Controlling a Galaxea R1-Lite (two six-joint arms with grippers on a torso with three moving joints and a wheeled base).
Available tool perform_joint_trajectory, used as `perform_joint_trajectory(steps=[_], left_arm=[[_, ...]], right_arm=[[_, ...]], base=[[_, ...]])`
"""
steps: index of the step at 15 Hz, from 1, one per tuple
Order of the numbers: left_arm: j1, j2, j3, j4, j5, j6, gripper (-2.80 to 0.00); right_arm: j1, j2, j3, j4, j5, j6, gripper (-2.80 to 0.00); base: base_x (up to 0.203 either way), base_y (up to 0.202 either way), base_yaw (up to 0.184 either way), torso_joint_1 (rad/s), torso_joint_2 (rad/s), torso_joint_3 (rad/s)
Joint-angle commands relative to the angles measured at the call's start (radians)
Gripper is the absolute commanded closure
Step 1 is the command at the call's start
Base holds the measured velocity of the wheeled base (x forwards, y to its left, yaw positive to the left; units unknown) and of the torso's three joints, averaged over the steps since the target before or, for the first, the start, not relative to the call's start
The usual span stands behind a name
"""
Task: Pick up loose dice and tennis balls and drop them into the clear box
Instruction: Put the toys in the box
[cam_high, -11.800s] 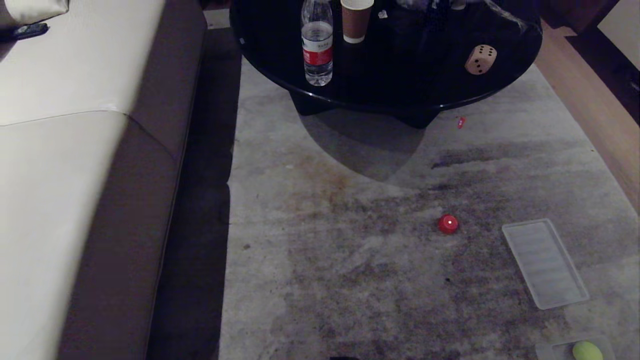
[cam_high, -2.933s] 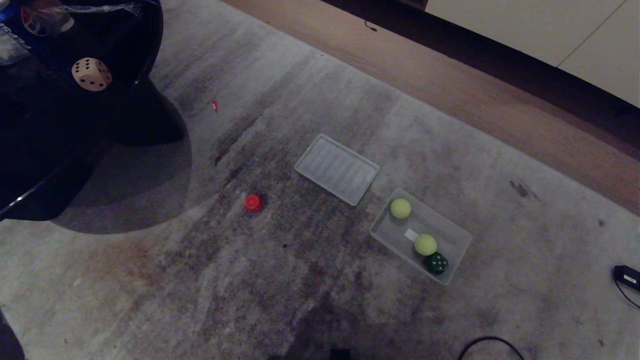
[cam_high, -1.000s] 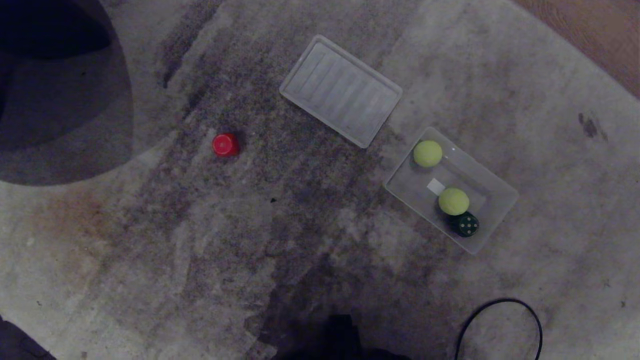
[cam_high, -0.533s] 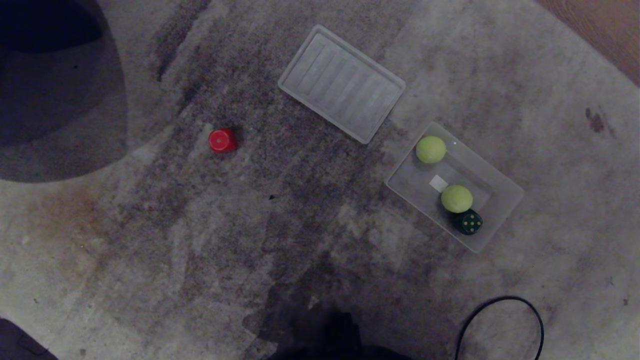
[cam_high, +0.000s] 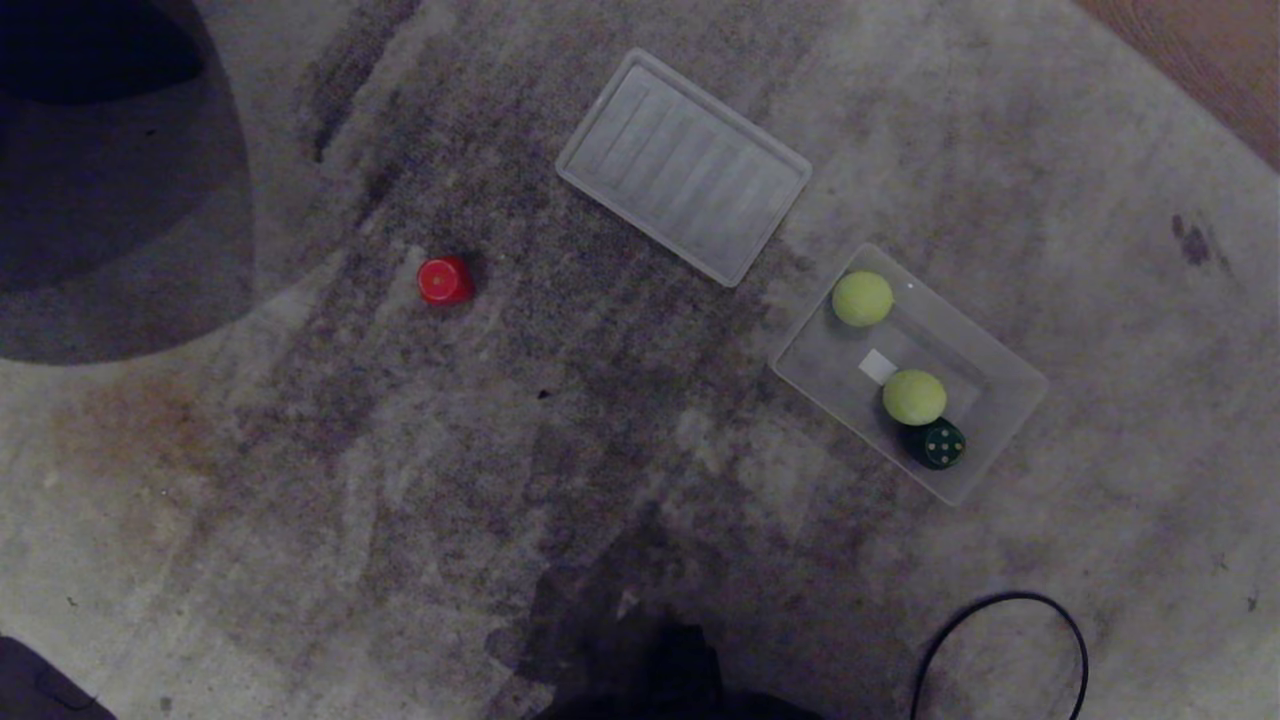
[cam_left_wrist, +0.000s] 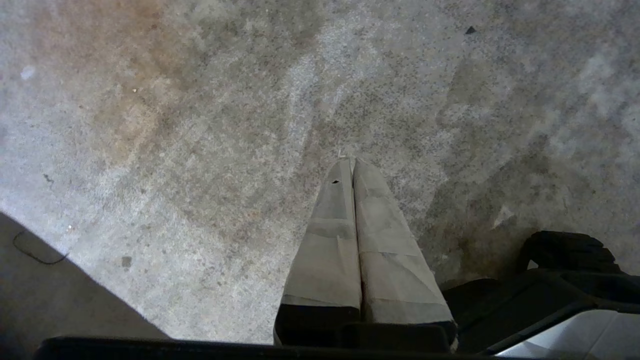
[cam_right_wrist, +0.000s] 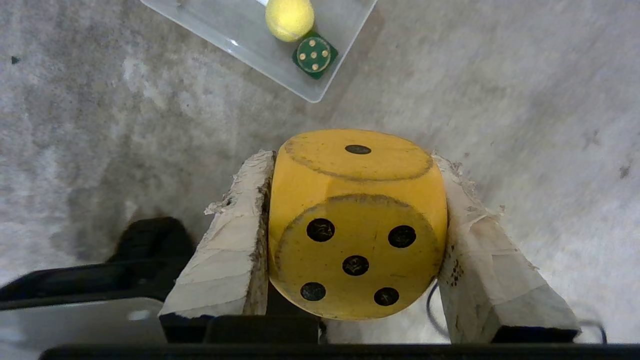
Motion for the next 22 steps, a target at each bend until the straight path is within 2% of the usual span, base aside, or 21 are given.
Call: perform_joint_trajectory(steps=[1,4,8,11,17,20,21,22], left_arm=[[0.000,0.000,0.002,0.000,0.001,-0.001,0.00],[0.000,0.000,0.002,0.000,0.001,-0.001,0.00],[0.000,0.001,0.002,0.000,0.001,-0.001,0.00],[0.000,0.000,0.002,0.000,0.001,-0.001,0.00],[0.000,0.000,0.002,0.000,0.001,-0.001,0.00],[0.000,0.001,0.002,0.000,0.001,-0.001,0.00],[0.000,0.000,0.002,0.000,0.001,-0.001,0.00],[0.000,0.000,0.002,0.000,0.001,-0.001,0.00]], right_arm=[[0.000,0.278,-0.071,-0.023,0.002,0.022,0.00],[0.007,0.586,-0.097,-0.175,0.003,0.088,0.00],[0.032,1.021,-0.121,-0.505,0.000,0.189,0.00],[0.046,1.284,-0.201,-0.706,0.003,0.259,0.00],[0.062,1.645,-0.378,-1.143,0.001,0.292,0.00],[0.045,1.697,-0.415,-1.234,-0.005,0.283,0.00],[0.034,1.695,-0.421,-1.236,-0.005,0.282,-2.80],[0.025,1.690,-0.422,-1.236,-0.005,0.269,-2.80]], base=[[0.000,0.000,0.000,0.000,0.00,0.000],[0.000,0.000,0.000,0.000,0.00,0.000],[0.000,0.000,0.000,0.000,0.00,0.000],[0.000,0.000,0.000,0.000,0.00,0.000],[0.000,0.000,0.000,0.000,0.00,0.000],[0.000,0.000,0.000,0.000,0.00,0.000],[0.000,0.000,0.000,0.000,0.00,0.000],[0.000,0.000,0.000,0.000,0.00,0.000]])
